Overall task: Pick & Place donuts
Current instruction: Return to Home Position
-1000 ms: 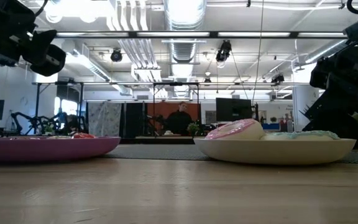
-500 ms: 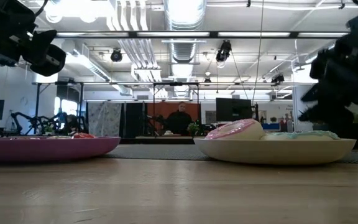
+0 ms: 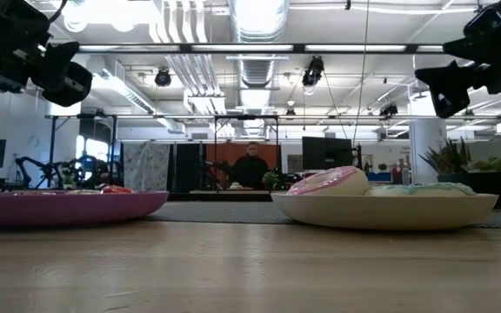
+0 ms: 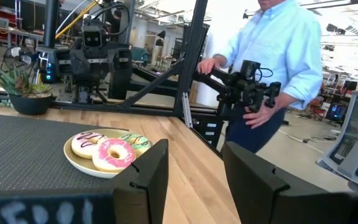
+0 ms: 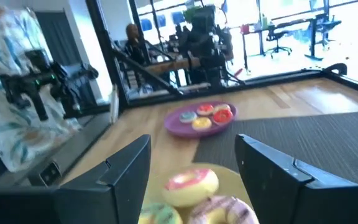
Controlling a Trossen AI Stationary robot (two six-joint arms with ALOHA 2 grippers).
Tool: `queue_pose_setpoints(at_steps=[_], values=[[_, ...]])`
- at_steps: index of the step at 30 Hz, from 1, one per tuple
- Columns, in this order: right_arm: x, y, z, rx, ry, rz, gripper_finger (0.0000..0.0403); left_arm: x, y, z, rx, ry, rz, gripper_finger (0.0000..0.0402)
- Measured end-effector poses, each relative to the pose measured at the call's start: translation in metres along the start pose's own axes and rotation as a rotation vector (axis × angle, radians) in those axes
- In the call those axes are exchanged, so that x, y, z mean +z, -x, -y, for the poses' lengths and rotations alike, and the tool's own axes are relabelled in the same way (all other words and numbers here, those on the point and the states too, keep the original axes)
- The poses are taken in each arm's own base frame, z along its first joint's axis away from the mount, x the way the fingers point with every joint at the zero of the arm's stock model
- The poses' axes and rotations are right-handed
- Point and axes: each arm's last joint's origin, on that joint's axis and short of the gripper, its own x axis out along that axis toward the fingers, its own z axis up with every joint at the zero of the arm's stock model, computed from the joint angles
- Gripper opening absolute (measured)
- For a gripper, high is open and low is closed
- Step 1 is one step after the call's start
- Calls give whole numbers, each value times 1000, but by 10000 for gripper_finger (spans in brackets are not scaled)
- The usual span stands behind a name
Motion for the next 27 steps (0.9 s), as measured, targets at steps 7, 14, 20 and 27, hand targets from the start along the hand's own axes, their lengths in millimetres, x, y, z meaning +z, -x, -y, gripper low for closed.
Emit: queue_pose_setpoints(at_steps=[7, 14, 20, 27], values=[[-2, 8, 1, 25, 78, -3, 224, 0, 0, 0, 0, 0, 0, 129], [-1, 9, 0, 52, 138, 6, 224, 0, 0, 0, 0, -1, 1, 129], [-2, 8, 0, 47, 127, -9, 224, 0, 0, 0, -1, -1, 3, 129], [-3, 7, 0, 41, 127, -27, 224, 0, 0, 0, -1, -2, 4, 129]])
